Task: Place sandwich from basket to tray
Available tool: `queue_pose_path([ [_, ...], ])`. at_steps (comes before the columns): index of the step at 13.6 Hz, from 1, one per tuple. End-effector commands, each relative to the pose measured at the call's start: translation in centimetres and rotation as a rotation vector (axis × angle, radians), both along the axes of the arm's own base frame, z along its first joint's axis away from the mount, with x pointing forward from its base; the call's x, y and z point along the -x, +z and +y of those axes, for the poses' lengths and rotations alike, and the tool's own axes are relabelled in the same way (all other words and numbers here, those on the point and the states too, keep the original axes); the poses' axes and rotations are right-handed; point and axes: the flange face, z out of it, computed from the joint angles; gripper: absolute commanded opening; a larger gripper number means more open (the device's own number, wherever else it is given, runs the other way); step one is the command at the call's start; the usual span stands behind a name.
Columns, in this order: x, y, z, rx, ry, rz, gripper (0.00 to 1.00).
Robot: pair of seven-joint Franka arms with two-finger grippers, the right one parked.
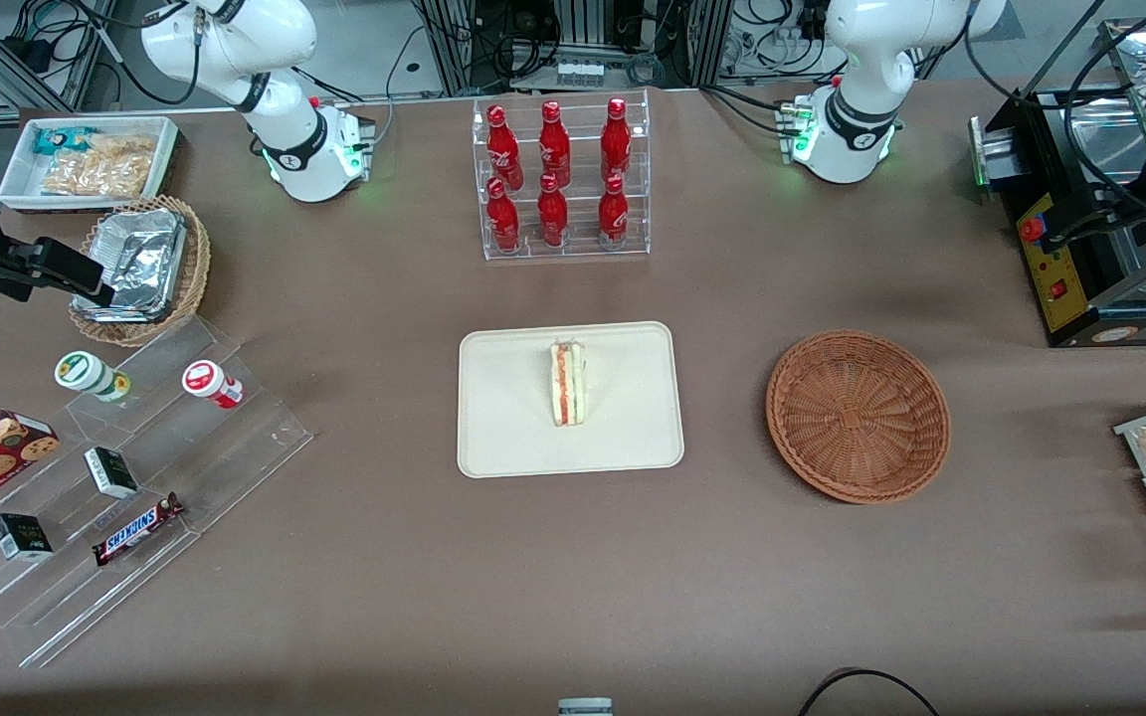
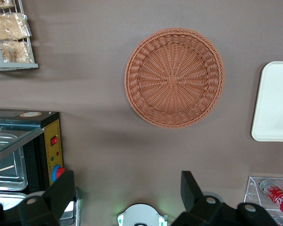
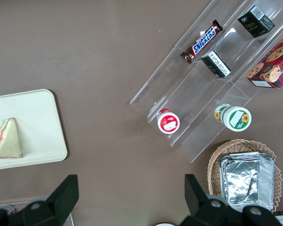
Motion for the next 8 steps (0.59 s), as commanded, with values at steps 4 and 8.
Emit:
queue_pose_path([
  [4,-3.6,0.0,-1.3,0.054,-0.020,-0.011,1.00],
  [8,-3.6,0.1,-0.9,0.044,-0.024,-0.016,1.00],
])
